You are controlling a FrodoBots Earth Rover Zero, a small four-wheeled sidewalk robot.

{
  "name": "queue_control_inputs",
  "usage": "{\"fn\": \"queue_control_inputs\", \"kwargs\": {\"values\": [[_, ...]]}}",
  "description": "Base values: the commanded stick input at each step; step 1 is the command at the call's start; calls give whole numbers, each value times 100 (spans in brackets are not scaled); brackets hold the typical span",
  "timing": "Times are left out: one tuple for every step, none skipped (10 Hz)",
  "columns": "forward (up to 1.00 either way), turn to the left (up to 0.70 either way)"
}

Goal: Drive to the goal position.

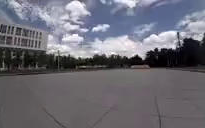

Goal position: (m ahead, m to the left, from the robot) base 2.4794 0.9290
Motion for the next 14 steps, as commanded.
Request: {"fn": "queue_control_inputs", "kwargs": {"values": [[70,10],[70,10],[70,8],[70,4],[70,1],[70,0],[70,3],[70,5],[70,13],[70,-5],[70,-30],[70,-35],[70,-35],[70,-35]]}}
